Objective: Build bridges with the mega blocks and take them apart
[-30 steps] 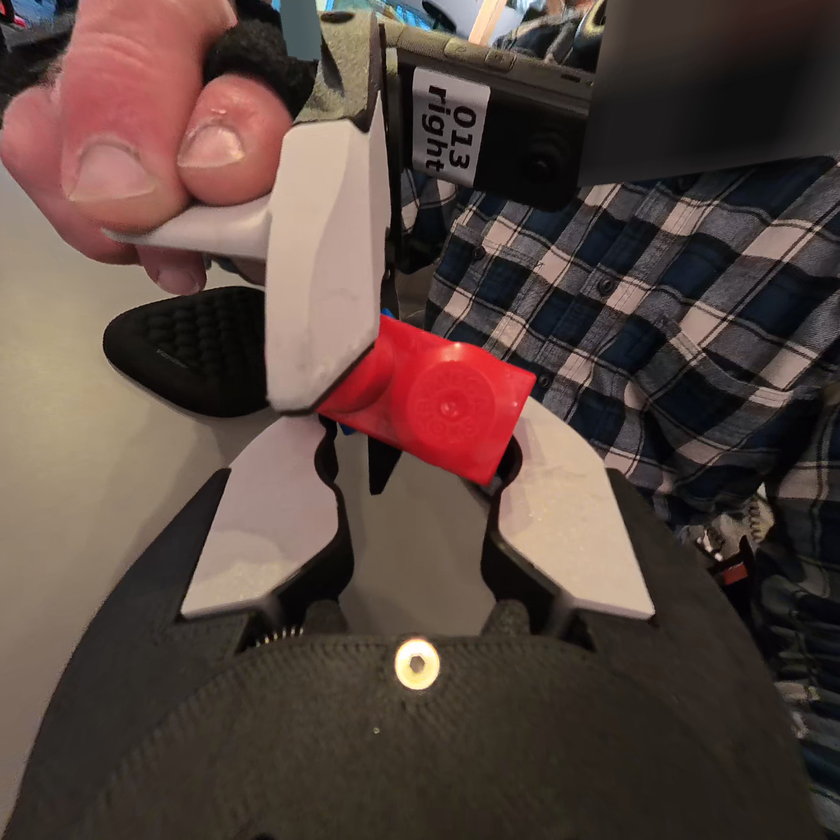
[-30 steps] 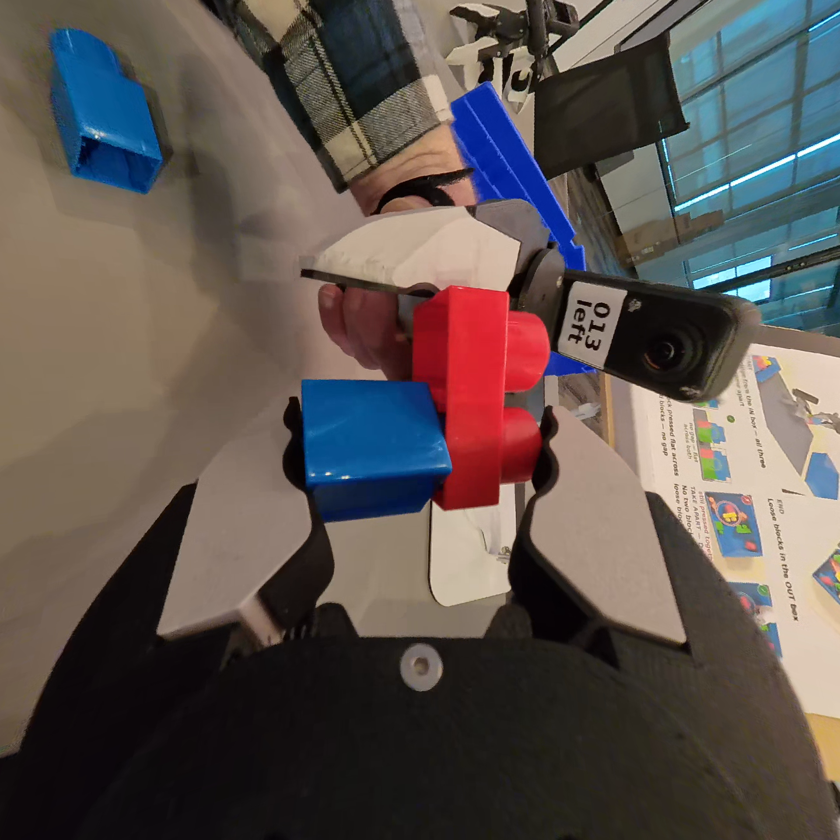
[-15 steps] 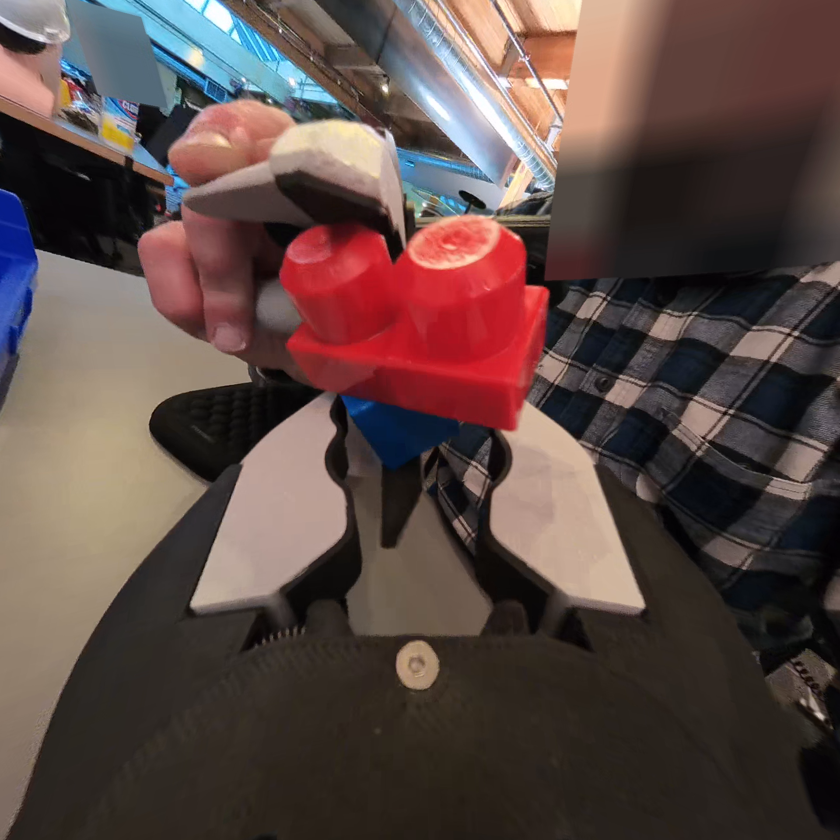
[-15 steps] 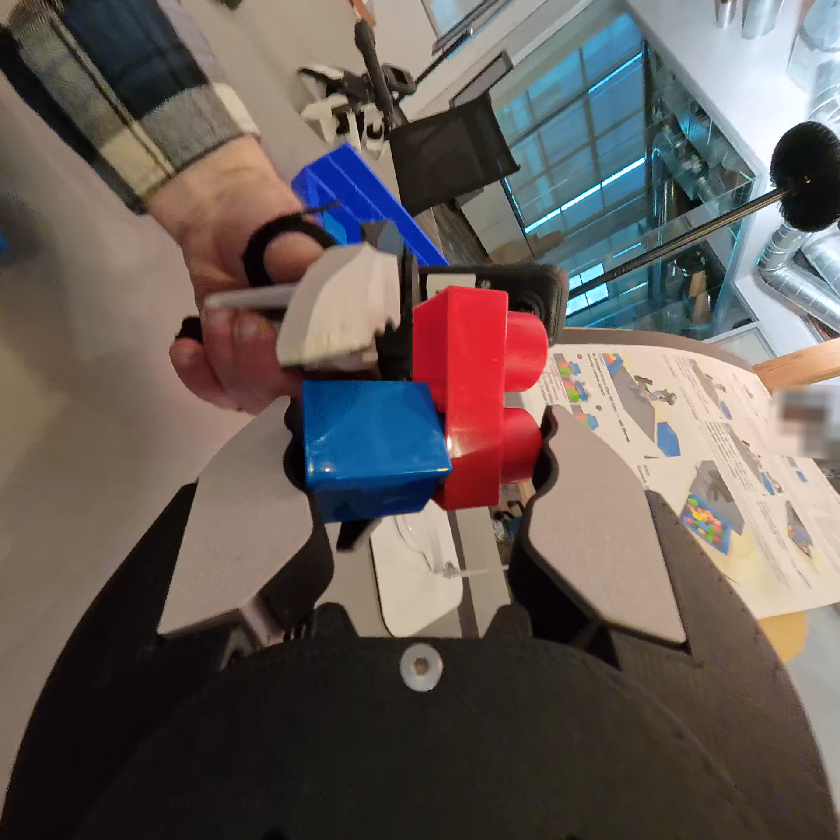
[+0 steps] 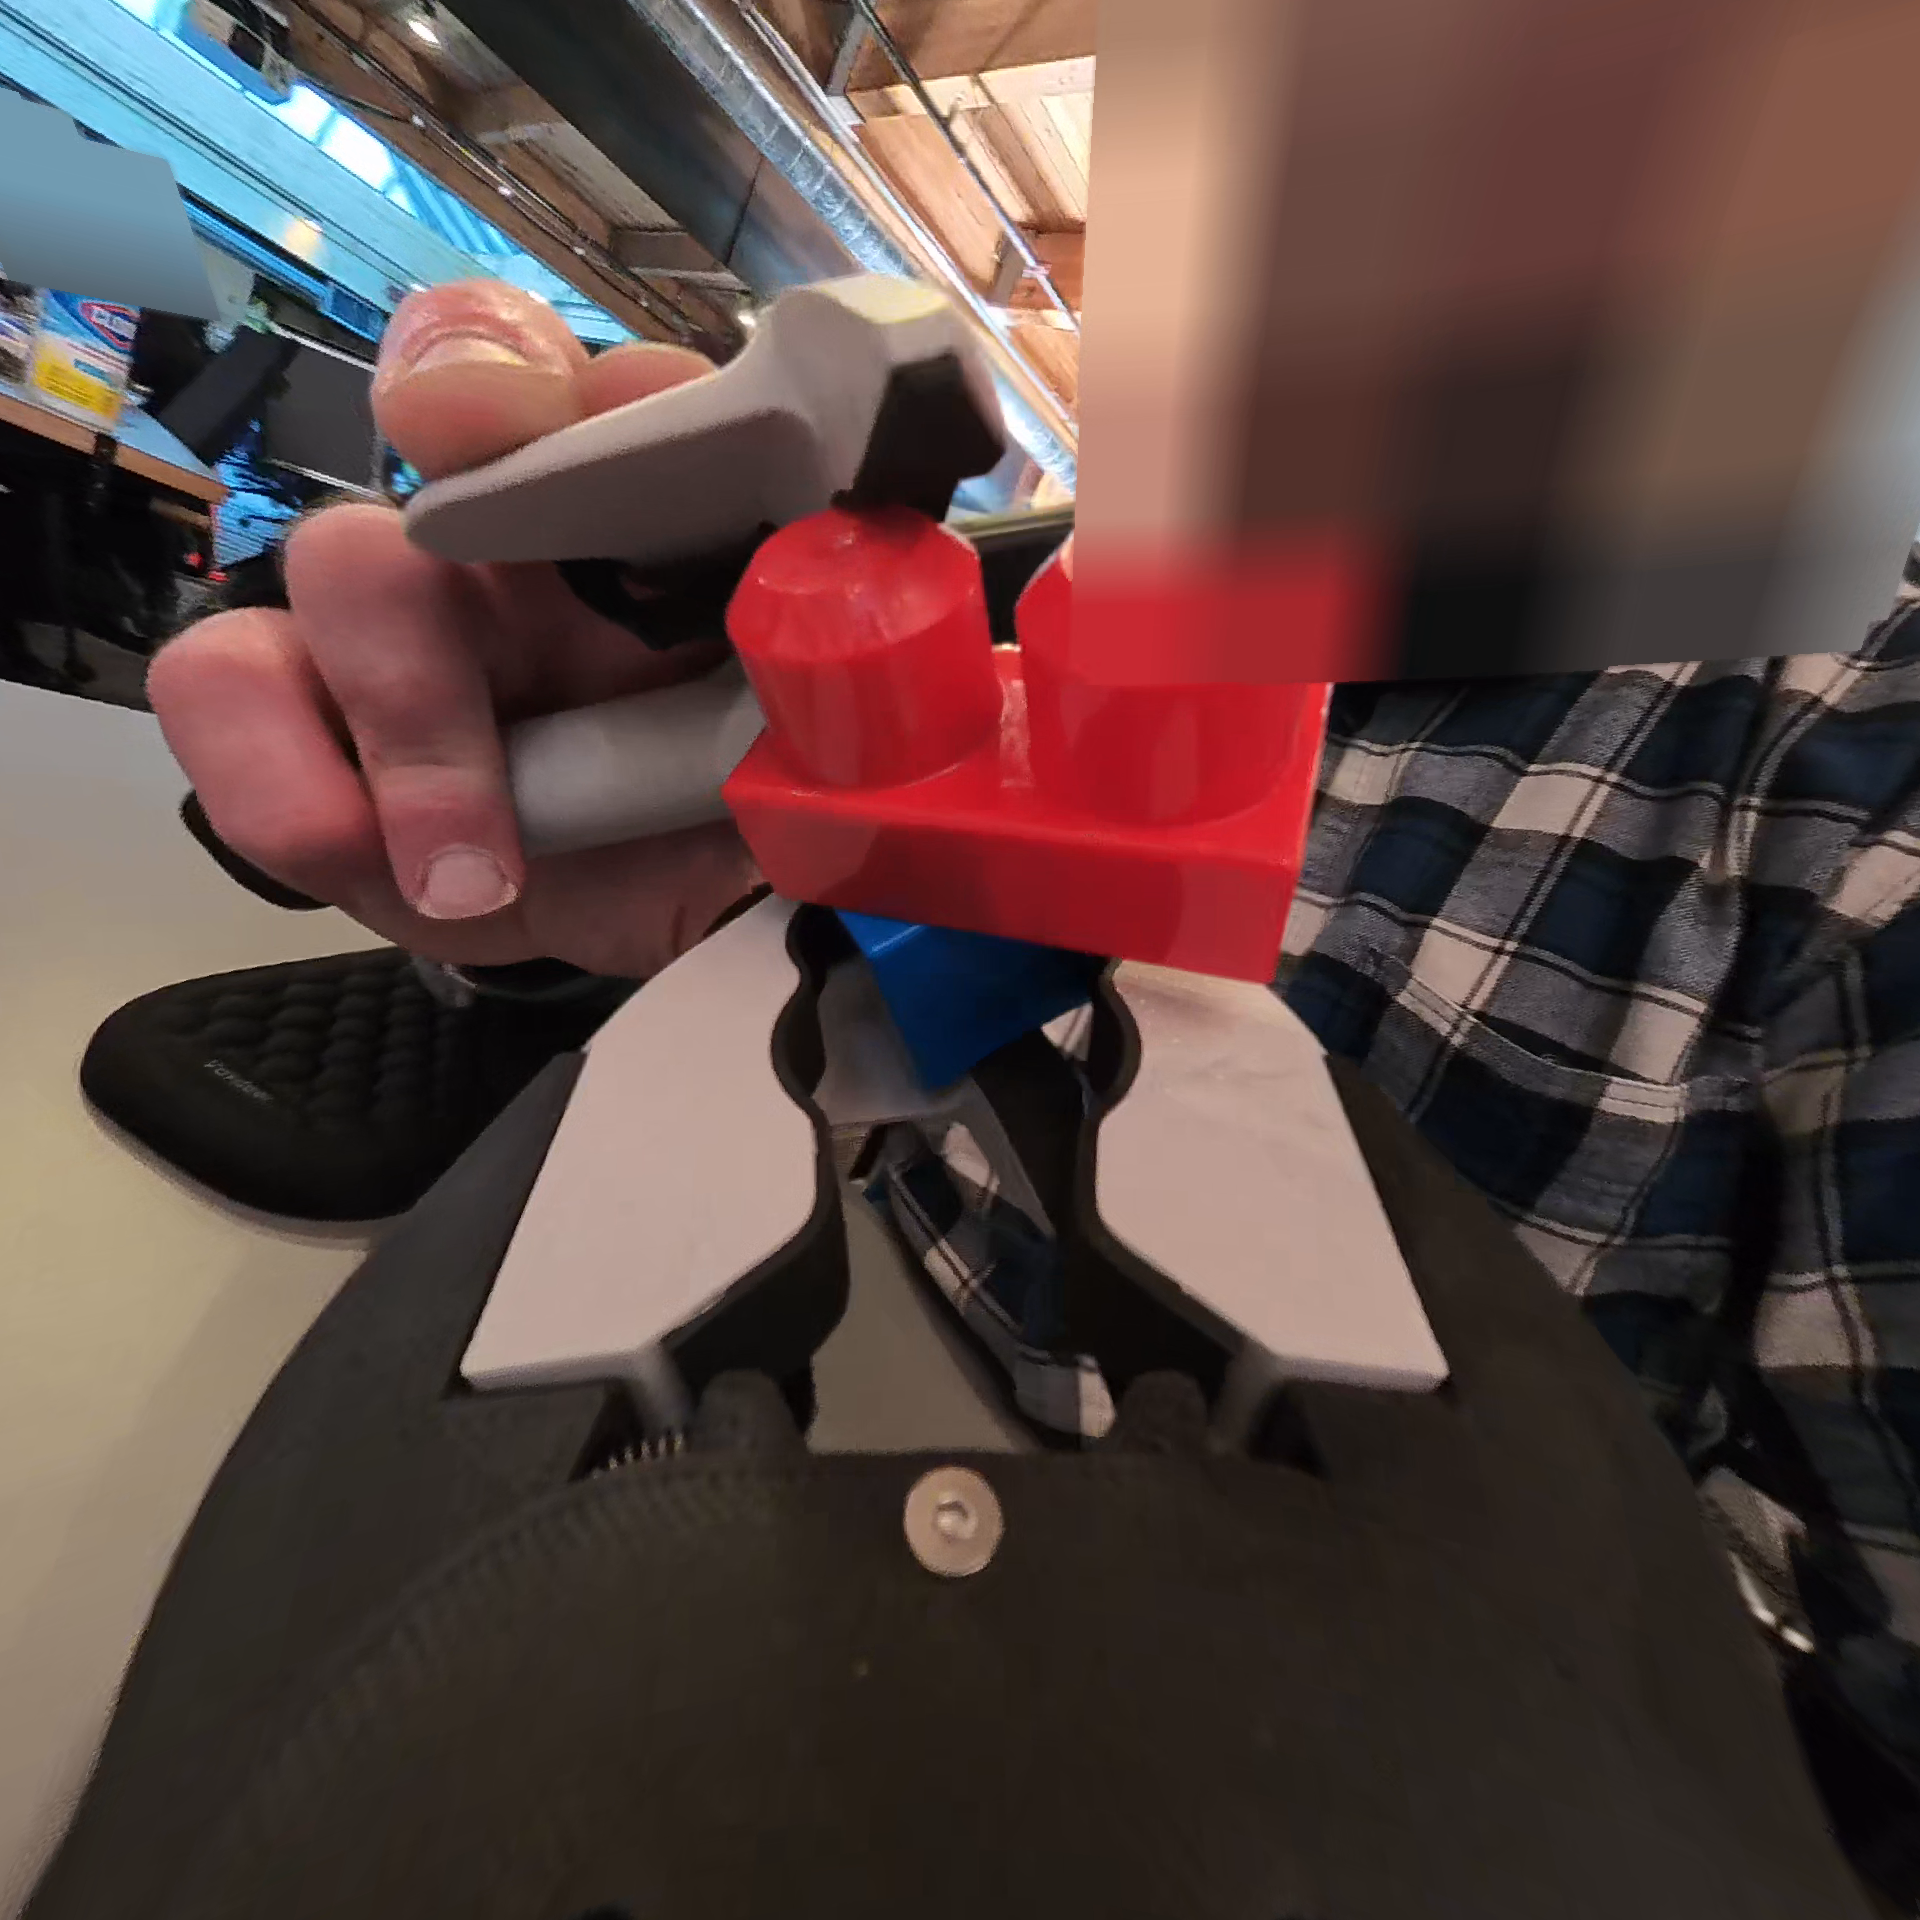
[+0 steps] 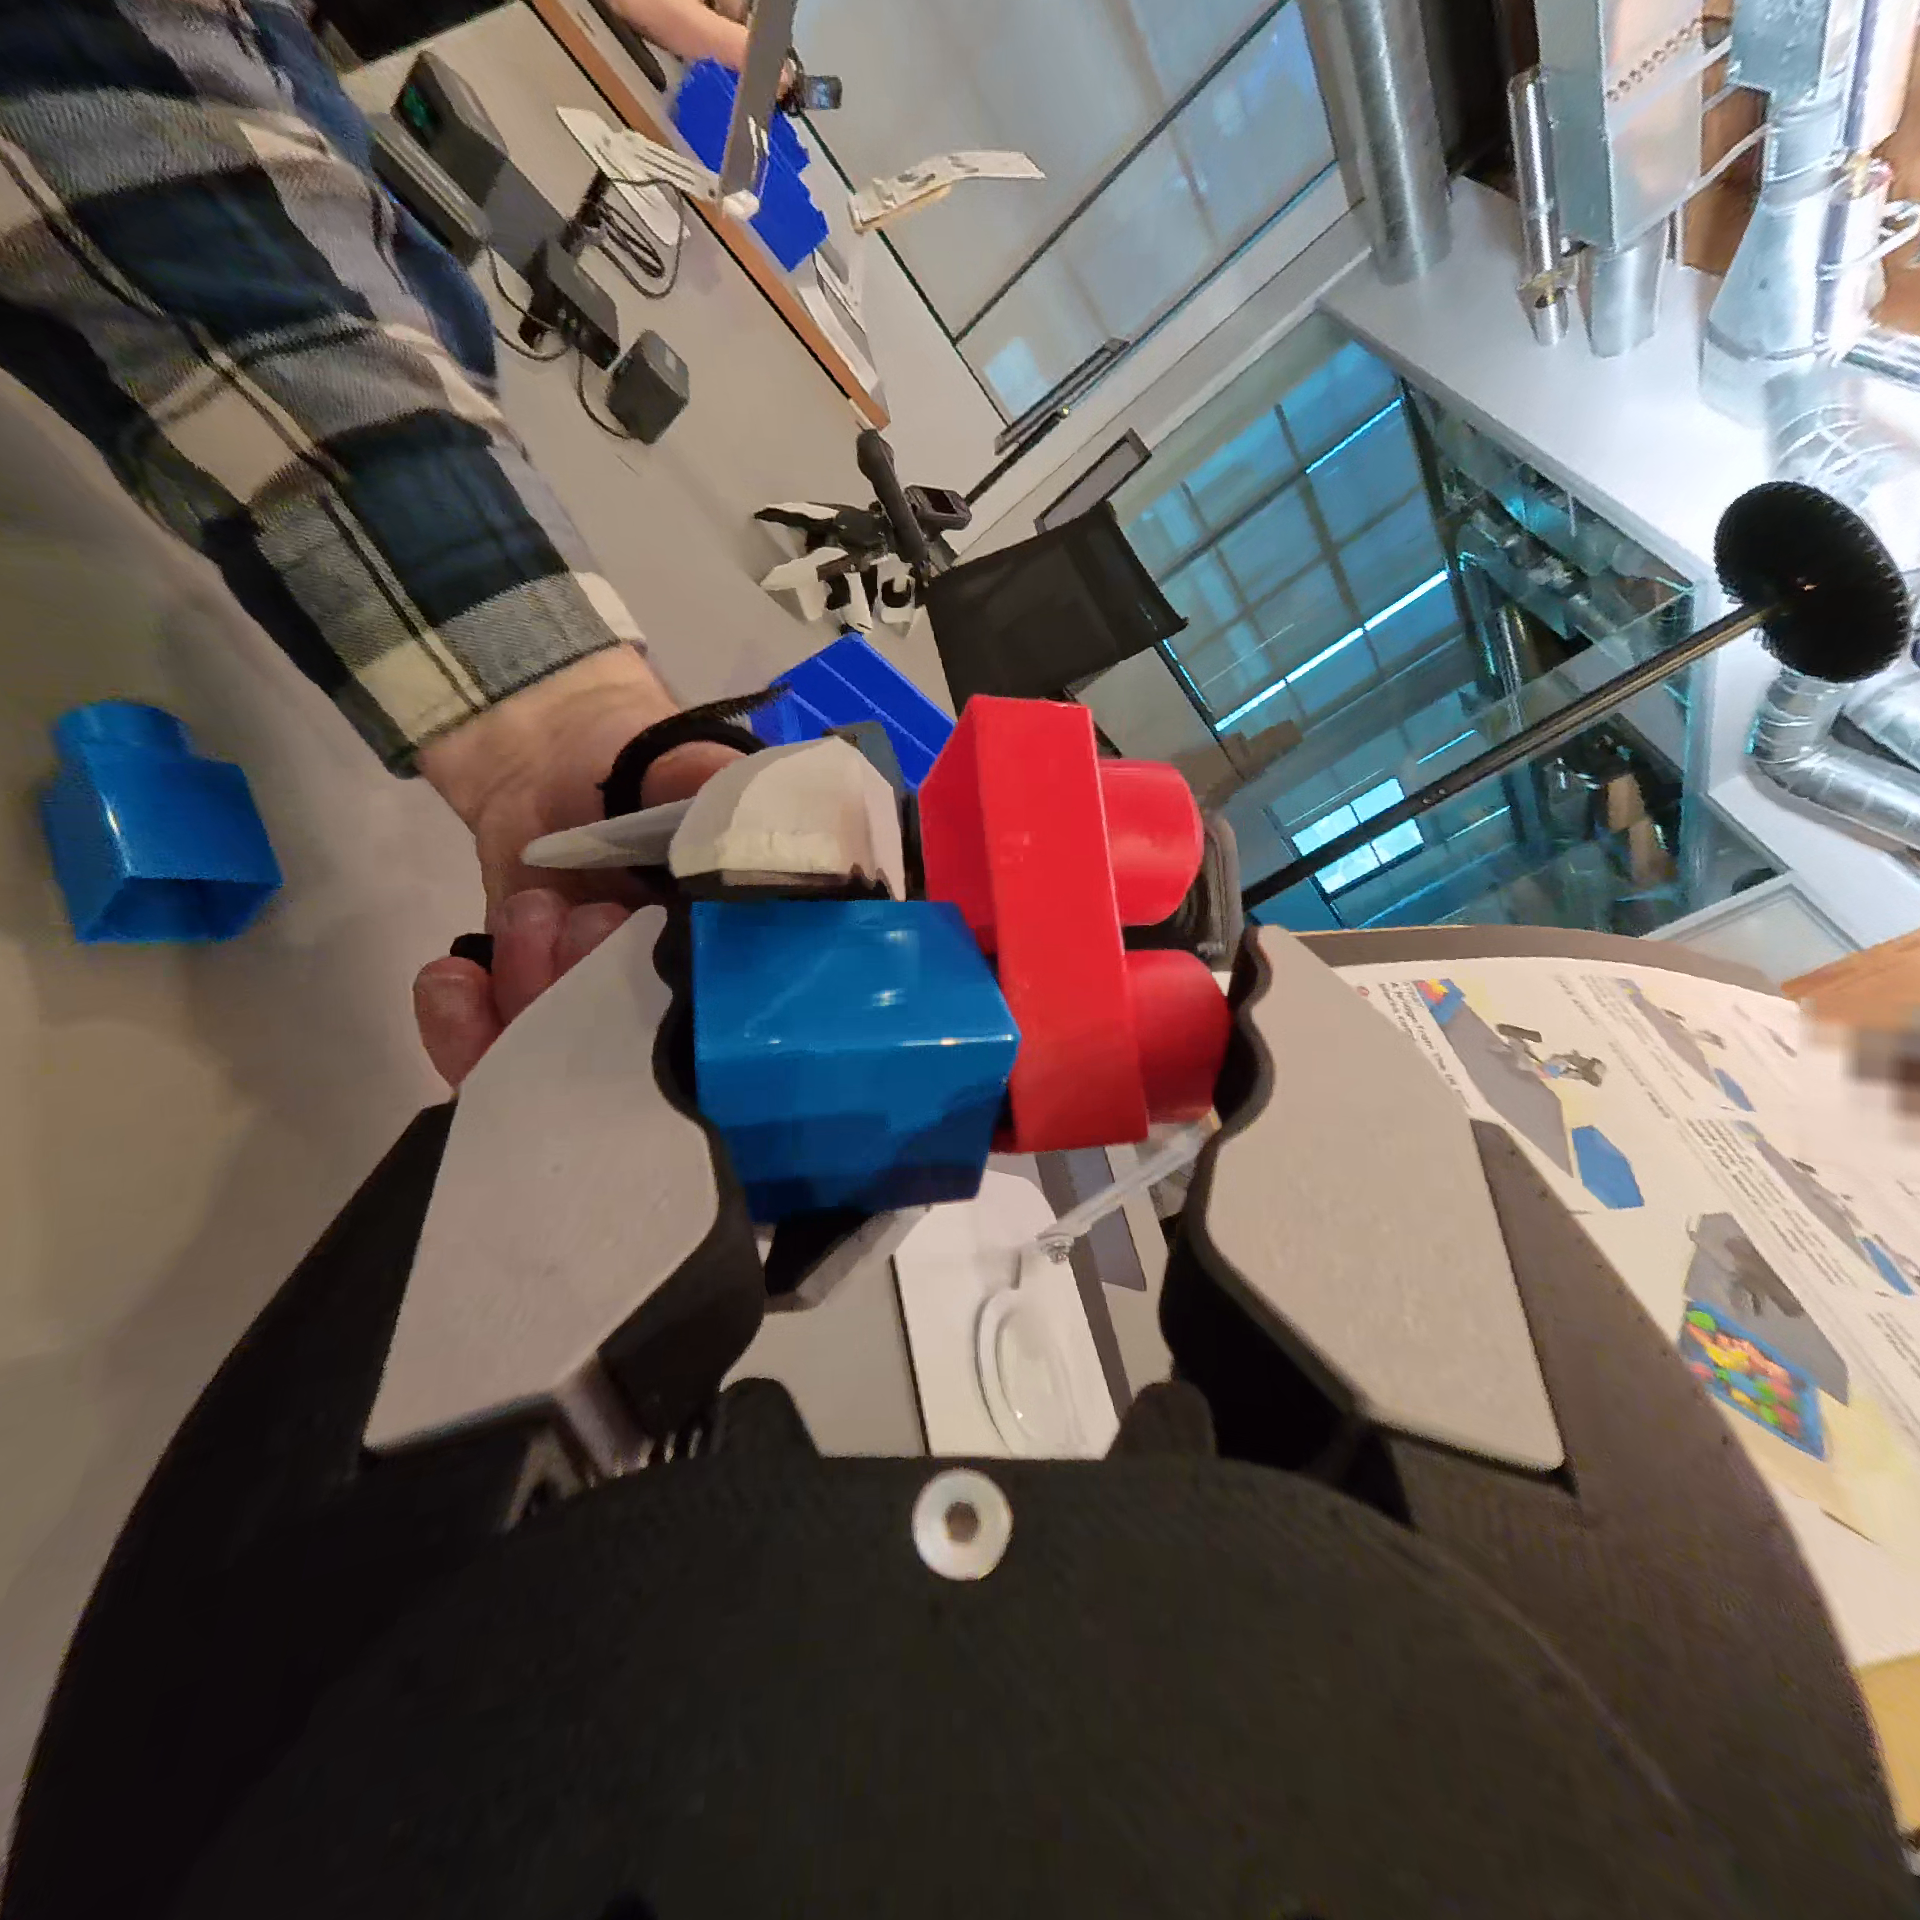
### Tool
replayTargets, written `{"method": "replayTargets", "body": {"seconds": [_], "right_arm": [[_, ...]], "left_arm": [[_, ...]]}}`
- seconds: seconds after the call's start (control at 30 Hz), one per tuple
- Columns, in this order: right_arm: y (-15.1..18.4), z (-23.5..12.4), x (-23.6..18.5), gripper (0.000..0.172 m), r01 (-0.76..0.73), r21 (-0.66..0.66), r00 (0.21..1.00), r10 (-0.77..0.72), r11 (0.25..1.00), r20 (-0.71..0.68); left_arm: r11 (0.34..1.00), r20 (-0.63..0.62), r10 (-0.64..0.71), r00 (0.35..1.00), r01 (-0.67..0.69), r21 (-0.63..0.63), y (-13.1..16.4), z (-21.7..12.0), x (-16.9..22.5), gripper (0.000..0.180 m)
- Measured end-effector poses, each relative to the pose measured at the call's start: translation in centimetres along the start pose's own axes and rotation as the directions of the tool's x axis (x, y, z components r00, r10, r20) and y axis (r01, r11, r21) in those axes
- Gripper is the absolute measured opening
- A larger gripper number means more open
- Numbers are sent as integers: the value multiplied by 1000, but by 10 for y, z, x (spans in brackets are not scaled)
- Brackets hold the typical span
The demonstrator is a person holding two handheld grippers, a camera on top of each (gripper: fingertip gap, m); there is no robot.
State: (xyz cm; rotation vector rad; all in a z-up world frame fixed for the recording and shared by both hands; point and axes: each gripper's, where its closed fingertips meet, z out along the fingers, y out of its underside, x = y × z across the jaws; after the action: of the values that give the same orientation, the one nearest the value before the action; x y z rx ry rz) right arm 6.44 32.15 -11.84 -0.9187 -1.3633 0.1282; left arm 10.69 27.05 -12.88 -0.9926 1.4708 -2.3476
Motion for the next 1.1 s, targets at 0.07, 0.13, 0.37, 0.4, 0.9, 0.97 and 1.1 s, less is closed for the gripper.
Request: {"method": "replayTargets", "body": {"seconds": [0.07, 0.13, 0.37, 0.4, 0.9, 0.97, 1.1], "right_arm": [[0, 2, 0, 98, 9, -19, 1000, -9, 1000, 2], [2, 3, 1, 98, 5, -40, 1000, -5, 999, 12], [32, -3, 3, 98, 29, -207, 996, -12, 978, 84], [38, -5, 2, 98, 47, -232, 995, -25, 972, 97], [79, 1, -17, 98, 279, -444, 956, -205, 852, 208], [83, 1, -18, 98, 295, -472, 952, -213, 831, 219], [86, 6, -25, 98, 248, -475, 962, -158, 844, 220]], "left_arm": [[999, -55, -44, 997, 44, 0, 2, 0, 4, 47], [998, -54, -61, 997, 62, 10, 1, -1, 3, 48], [1000, 205, -28, 978, 27, 3, 1, -28, -13, 67], [1000, 248, -18, 969, 14, 21, -3, -34, -14, 72], [992, 560, -107, 821, 54, 110, -11, -56, -48, 41], [991, 591, -119, 798, 57, 121, -9, -59, -52, 38], [987, 614, -145, 776, 69, 145, -4, -65, -53, 37]]}}
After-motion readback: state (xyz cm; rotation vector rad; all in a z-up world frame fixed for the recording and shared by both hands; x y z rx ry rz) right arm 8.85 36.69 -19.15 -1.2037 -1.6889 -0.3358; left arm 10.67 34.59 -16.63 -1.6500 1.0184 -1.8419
